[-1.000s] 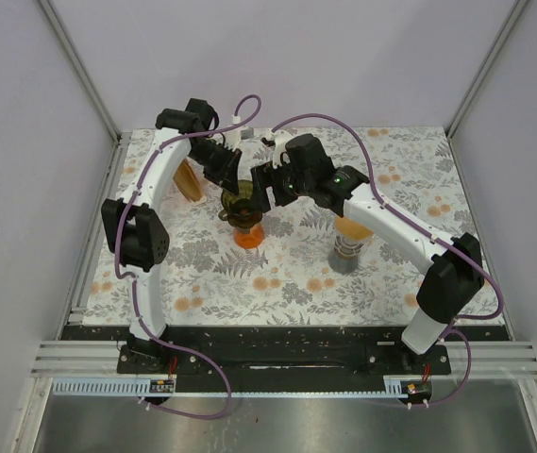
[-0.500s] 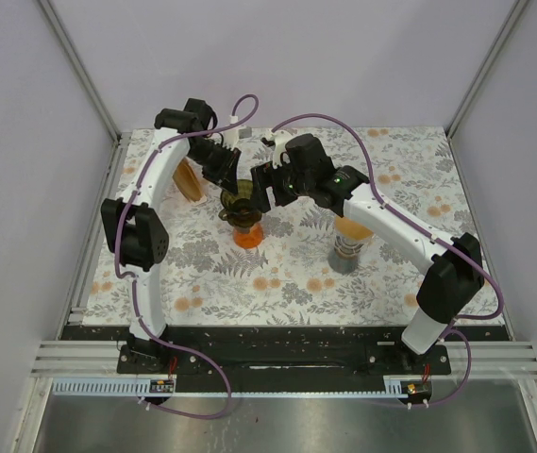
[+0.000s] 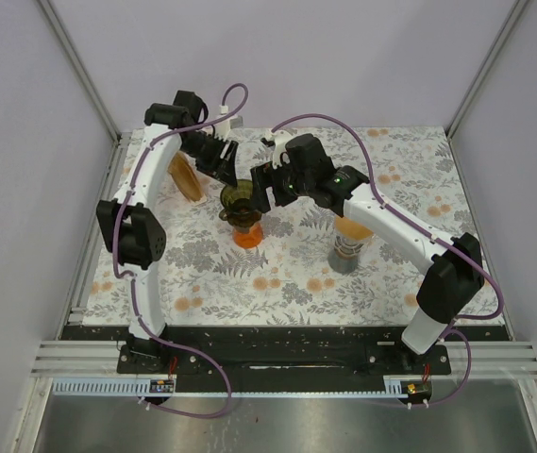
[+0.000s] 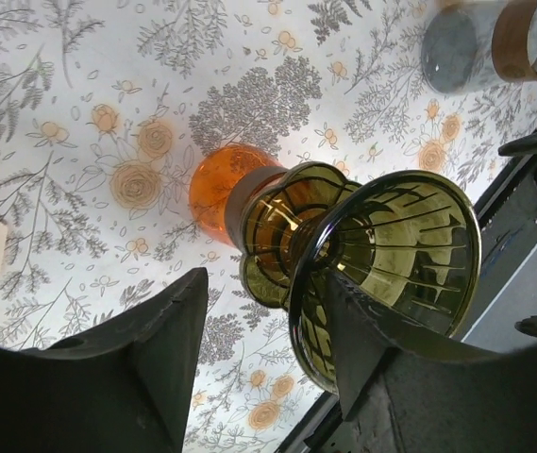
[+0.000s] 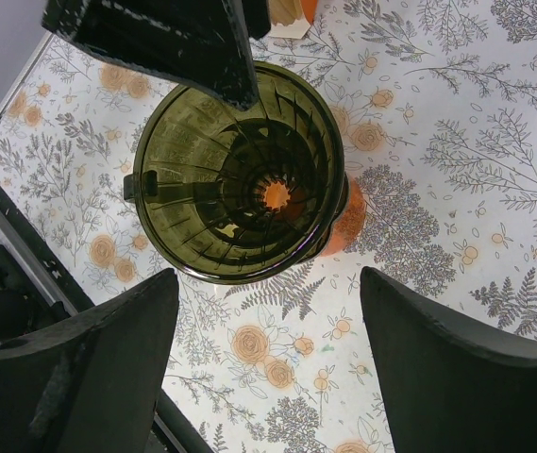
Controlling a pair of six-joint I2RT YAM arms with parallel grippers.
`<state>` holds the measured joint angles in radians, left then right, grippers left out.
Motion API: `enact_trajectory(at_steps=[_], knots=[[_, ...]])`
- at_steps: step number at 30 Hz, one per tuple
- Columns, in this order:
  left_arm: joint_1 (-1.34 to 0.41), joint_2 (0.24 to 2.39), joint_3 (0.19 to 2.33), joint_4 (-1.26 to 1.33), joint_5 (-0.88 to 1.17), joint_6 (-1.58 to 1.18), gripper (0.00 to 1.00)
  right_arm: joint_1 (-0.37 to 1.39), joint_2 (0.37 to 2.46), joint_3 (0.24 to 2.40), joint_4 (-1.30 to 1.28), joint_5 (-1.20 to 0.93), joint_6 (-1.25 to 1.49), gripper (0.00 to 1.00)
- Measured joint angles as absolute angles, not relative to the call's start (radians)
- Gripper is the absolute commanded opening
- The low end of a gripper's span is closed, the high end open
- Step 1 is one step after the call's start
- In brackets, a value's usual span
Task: Place the coffee filter in the dripper
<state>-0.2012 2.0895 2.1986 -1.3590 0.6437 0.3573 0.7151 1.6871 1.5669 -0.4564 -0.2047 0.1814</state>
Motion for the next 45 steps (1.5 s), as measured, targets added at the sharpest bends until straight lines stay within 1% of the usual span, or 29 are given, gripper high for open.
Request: enact_trajectory(at_steps=[4, 8, 11, 13, 16, 17, 23, 25, 27, 32, 36, 45], knots=[[-0.173, 2.052, 2.194, -1.317, 0.625, 0.293, 0.55, 0.715, 1.686, 1.565, -0.456, -0.205, 0.181, 0.85], [-0.142, 1.942, 2.098, -1.2, 0.543, 0.198, 0.52, 0.715, 1.684, 1.555, -0.456, -0.204, 0.181, 0.85], [-0.13, 1.843, 2.012, -1.1, 0.441, 0.125, 0.45, 0.715, 1.678, 1.541, -0.456, -0.204, 0.181, 0.85], [-0.123, 1.783, 1.954, -1.016, 0.366, 0.086, 0.39, 0.715, 1.668, 1.527, -0.453, -0.204, 0.181, 0.85], [-0.109, 1.739, 1.903, -0.914, 0.28, 0.03, 0.3, 0.715, 1.644, 1.501, -0.453, -0.203, 0.181, 0.85], [-0.099, 1.737, 1.899, -0.885, 0.257, 0.012, 0.29, 0.715, 1.636, 1.494, -0.453, -0.202, 0.18, 0.85], [-0.027, 1.813, 1.898, -0.781, 0.166, -0.047, 0.27, 0.715, 1.593, 1.456, -0.44, -0.2, 0.176, 0.85], [-0.02, 1.864, 1.9, -0.774, 0.14, -0.061, 0.23, 0.714, 1.582, 1.443, -0.437, -0.199, 0.173, 0.85], [-0.02, 1.913, 1.903, -0.772, 0.121, -0.076, 0.22, 0.714, 1.573, 1.431, -0.438, -0.196, 0.168, 0.85], [-0.02, 2.046, 1.949, -0.776, 0.092, -0.126, 0.23, 0.714, 1.55, 1.406, -0.435, -0.193, 0.16, 0.85], [-0.014, 2.112, 2.0, -0.779, 0.092, -0.162, 0.23, 0.714, 1.526, 1.392, -0.429, -0.193, 0.153, 0.85], [0.0, 2.137, 2.036, -0.775, 0.085, -0.229, 0.24, 0.714, 1.486, 1.363, -0.422, -0.193, 0.138, 0.85]])
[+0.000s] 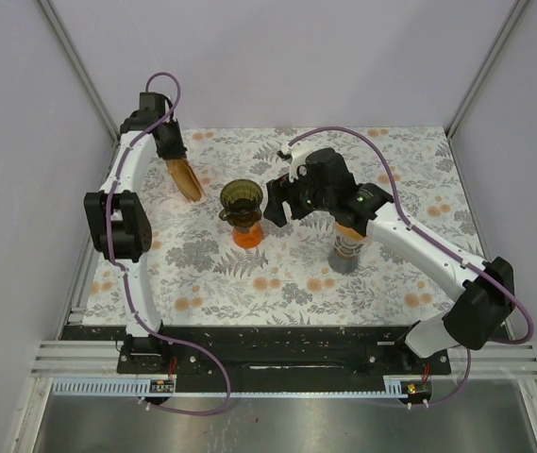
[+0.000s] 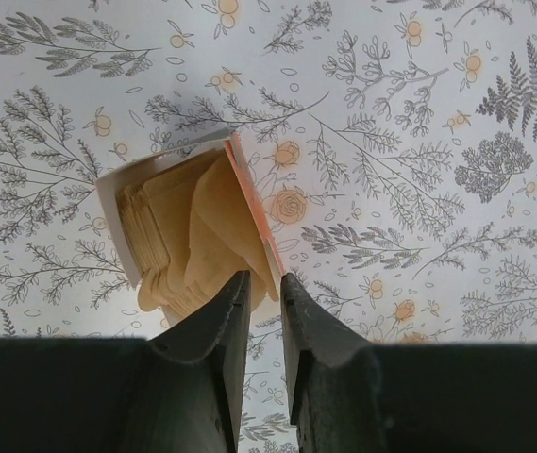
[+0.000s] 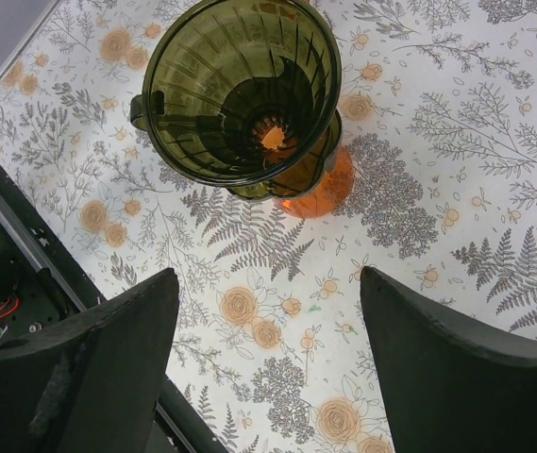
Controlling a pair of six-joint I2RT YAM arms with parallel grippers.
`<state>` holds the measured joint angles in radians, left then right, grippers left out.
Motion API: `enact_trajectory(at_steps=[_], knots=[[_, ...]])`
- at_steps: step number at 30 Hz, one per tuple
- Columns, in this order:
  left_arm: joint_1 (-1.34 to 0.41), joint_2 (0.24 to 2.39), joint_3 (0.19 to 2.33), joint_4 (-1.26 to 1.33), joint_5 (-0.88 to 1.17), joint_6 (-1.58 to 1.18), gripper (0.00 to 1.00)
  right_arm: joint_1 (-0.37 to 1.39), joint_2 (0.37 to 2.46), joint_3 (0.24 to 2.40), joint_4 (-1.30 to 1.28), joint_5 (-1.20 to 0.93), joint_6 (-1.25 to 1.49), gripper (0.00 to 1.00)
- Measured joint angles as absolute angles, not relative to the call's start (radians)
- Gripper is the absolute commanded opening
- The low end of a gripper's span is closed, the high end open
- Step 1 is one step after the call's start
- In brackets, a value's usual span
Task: Place the coffee filter in the dripper
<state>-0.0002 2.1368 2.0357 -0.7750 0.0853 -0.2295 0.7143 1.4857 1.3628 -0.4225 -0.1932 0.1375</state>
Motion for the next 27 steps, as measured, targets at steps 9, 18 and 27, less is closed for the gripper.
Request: enact_trajectory(at_steps=[9, 18, 27], knots=[[0.034, 2.135, 1.951, -0.728, 0.057, -0.266, 0.27, 0.714, 1.475, 1.363, -0.412, -0.196, 0.127, 0.85], [0.039, 2.135, 1.937, -0.709, 0.073, -0.289, 0.26, 0.714, 1.47, 1.362, -0.411, -0.195, 0.115, 0.85], [0.037, 2.135, 1.938, -0.704, 0.107, -0.284, 0.26, 0.714, 1.465, 1.361, -0.411, -0.196, 0.109, 0.85]])
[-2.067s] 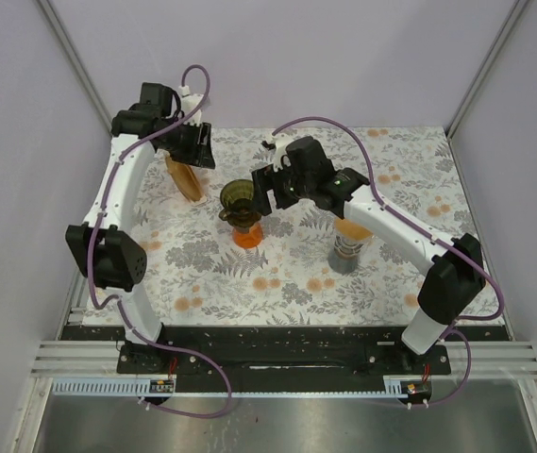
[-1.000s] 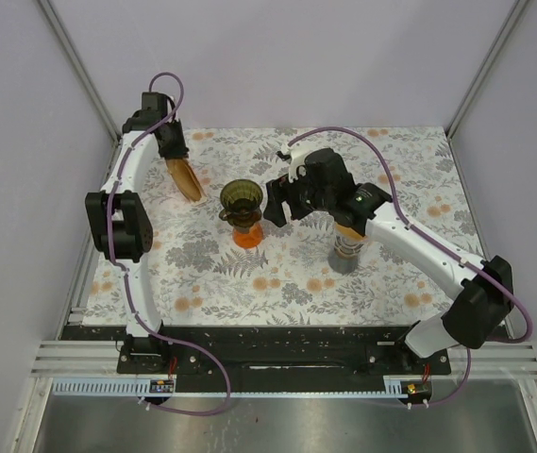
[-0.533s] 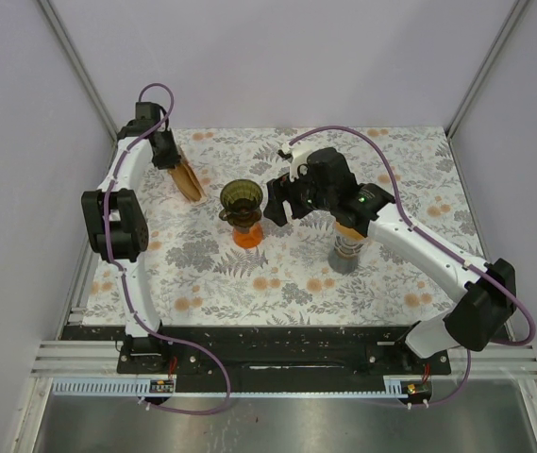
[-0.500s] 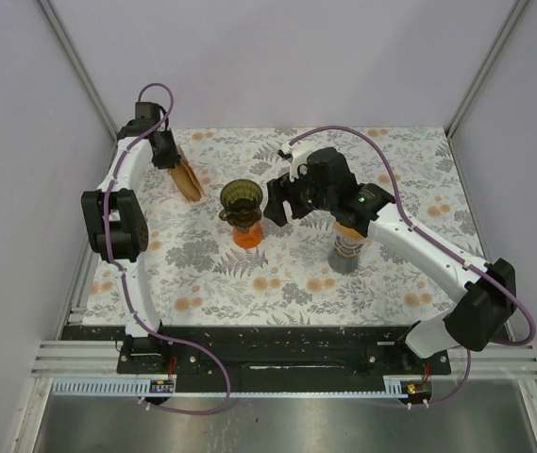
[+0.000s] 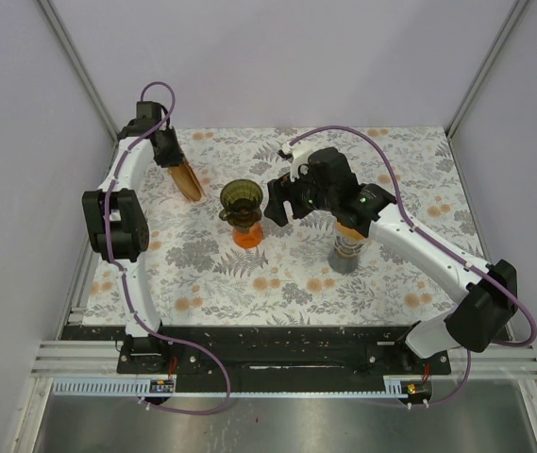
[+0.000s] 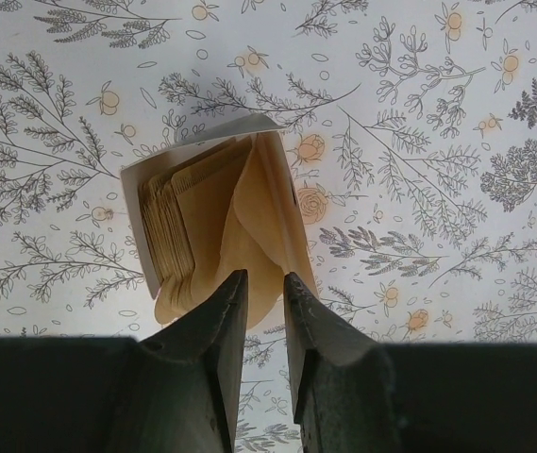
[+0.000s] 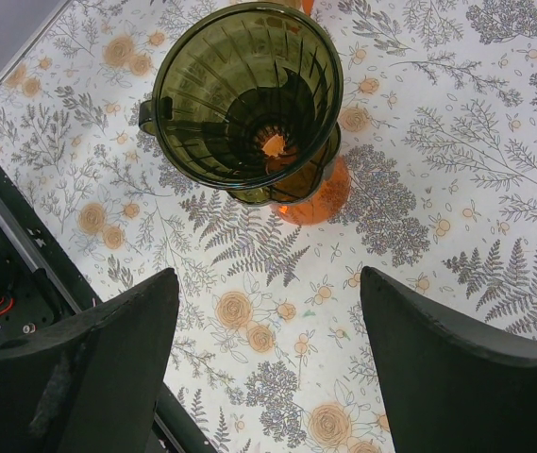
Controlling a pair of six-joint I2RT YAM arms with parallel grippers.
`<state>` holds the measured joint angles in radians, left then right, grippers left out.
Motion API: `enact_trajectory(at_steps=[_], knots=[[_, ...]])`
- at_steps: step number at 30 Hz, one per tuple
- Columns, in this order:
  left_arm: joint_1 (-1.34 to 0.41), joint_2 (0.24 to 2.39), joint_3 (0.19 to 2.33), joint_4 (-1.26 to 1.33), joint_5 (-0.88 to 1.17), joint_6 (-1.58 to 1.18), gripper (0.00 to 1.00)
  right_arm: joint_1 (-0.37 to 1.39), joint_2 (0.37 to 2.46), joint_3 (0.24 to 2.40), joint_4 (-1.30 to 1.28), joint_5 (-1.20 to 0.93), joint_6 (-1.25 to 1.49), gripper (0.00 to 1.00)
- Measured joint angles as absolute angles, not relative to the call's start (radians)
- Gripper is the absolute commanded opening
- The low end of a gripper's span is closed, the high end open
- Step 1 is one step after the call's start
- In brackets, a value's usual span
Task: Place the coffee filter in the dripper
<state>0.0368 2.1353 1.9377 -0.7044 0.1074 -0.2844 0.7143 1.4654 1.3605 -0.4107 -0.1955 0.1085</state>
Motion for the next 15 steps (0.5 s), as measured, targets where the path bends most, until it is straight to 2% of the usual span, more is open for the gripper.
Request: enact_trajectory(at_steps=[15], knots=[[0.031, 2.18, 1.994, -0.717, 0.107, -0.262, 0.21, 0.714, 1.465, 1.352, -0.408, -0.201, 0.109, 0.85]])
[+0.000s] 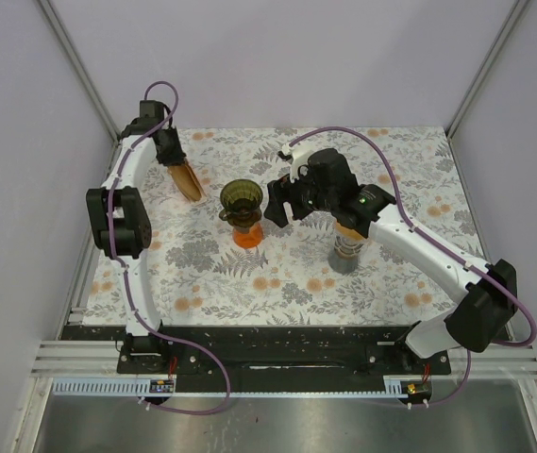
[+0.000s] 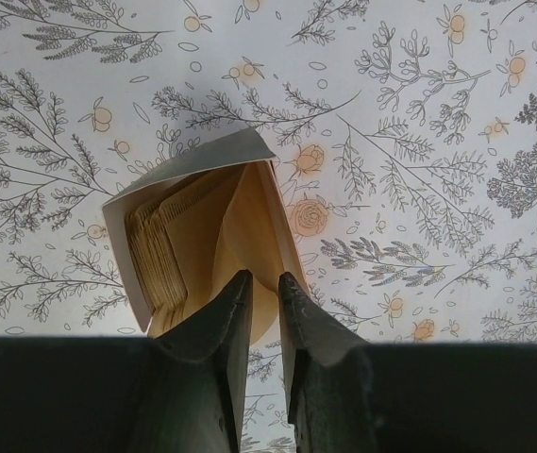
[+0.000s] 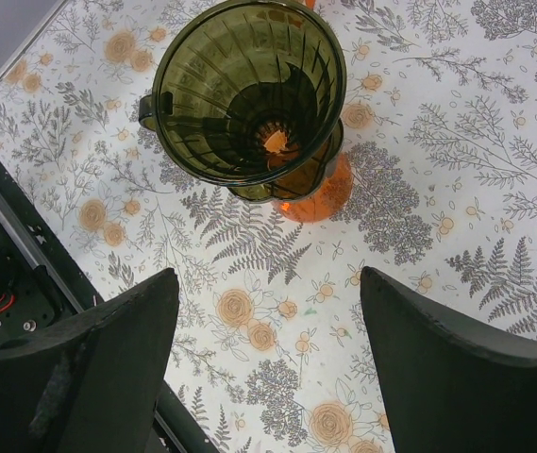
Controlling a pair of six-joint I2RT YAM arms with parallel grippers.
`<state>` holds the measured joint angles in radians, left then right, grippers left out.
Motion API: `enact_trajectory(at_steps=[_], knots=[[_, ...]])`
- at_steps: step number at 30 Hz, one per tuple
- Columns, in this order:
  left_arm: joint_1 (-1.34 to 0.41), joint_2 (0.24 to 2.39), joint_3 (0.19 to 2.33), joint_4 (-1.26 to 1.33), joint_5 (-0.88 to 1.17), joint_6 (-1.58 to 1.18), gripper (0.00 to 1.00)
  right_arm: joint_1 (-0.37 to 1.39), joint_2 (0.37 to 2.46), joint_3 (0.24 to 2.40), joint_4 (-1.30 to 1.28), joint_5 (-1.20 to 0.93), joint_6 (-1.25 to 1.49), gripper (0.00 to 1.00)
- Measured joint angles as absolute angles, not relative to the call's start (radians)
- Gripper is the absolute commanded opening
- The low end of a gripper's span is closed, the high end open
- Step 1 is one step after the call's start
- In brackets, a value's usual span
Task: Place the coffee filter in the dripper
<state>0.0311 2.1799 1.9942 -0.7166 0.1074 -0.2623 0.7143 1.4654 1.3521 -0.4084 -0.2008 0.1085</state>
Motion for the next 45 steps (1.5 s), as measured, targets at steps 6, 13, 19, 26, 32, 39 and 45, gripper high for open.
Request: enact_trajectory(at_steps=[6, 13, 19, 26, 32, 39, 45], knots=[[0.031, 2.186, 1.995, -0.716, 0.104, -0.261, 0.21, 0.714, 1.465, 1.352, -0.408, -0.205, 0.109, 0.85], [0.031, 2.21, 2.009, -0.717, 0.091, -0.261, 0.21, 0.714, 1.464, 1.347, -0.408, -0.205, 0.109, 0.85], [0.031, 2.245, 2.028, -0.718, 0.086, -0.258, 0.08, 0.714, 1.458, 1.34, -0.408, -0.205, 0.105, 0.85], [0.031, 2.241, 2.018, -0.714, 0.115, -0.274, 0.0, 0.714, 1.456, 1.34, -0.408, -0.205, 0.104, 0.85], [0.031, 2.154, 1.929, -0.709, 0.127, -0.308, 0.0, 0.714, 1.447, 1.337, -0.408, -0.205, 0.102, 0.85], [0.031, 2.017, 1.898, -0.696, 0.138, -0.315, 0.0, 0.714, 1.426, 1.336, -0.408, -0.204, 0.102, 0.85], [0.031, 1.892, 1.834, -0.687, 0.2, -0.331, 0.0, 0.714, 1.404, 1.336, -0.408, -0.201, 0.103, 0.83]])
